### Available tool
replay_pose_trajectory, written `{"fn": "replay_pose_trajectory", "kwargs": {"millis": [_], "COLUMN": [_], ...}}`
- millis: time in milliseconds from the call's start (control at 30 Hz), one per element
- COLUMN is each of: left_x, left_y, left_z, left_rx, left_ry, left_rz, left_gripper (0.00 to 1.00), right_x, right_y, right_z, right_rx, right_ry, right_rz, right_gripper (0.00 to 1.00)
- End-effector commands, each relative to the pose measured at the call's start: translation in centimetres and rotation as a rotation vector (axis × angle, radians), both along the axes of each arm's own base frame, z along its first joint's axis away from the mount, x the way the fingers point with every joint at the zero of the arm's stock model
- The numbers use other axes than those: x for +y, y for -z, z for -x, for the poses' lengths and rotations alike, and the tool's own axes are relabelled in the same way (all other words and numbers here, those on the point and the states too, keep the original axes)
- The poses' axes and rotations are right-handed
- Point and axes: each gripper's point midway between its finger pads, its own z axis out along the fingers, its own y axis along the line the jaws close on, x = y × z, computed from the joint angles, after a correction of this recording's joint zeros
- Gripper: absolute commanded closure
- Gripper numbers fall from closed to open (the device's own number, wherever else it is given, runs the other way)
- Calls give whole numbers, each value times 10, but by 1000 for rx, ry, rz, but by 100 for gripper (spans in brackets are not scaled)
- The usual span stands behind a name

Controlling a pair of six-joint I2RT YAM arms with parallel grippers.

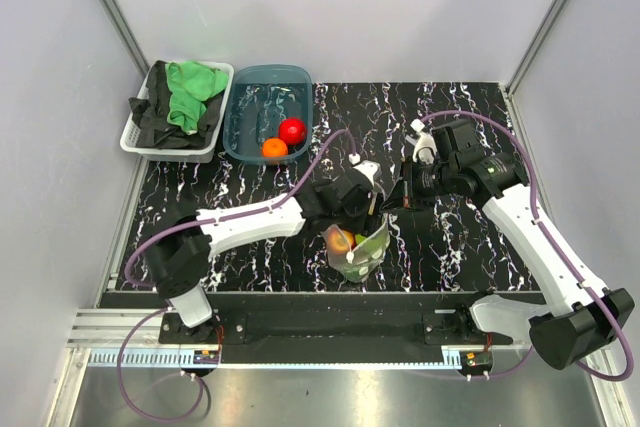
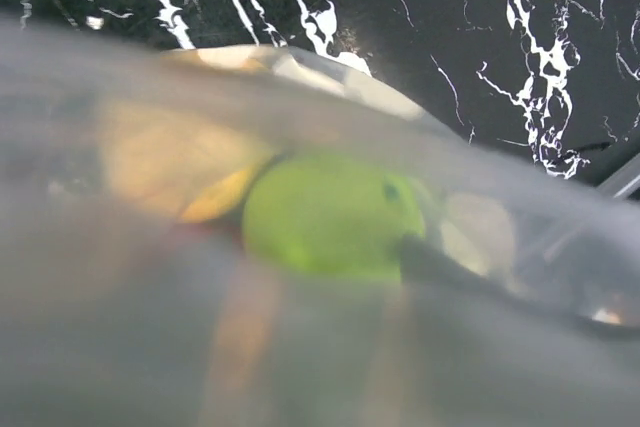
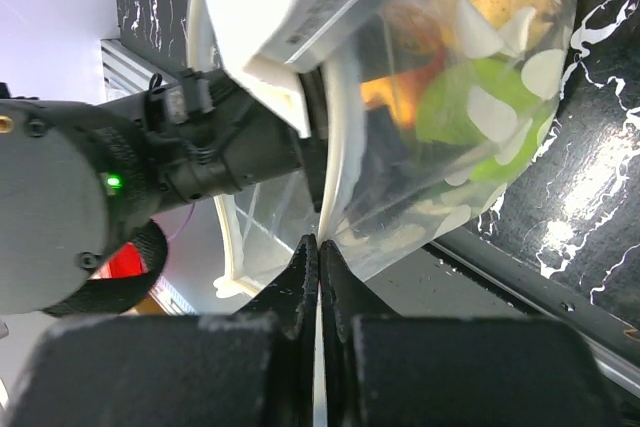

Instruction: Open the zip-top bag and remove the fake food

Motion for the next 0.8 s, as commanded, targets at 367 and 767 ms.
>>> {"fn": "replay_pose_trajectory", "kwargs": {"millis": [367,767], "left_x": [-22,-18], "left_y": [24,-32], "left_z": [1,-5], "left_rx": [95,-9], "left_ry": [10,33], "left_rz": [44,93], "left_gripper": [27,97], "right_x": [-1,-9], "right_y": [-9,-8], "right_z": [-1,1], "right_rx": [-34,-67], "right_ry": [-15,8], "right_rz": [-29,2], "right_gripper": [100,100]}}
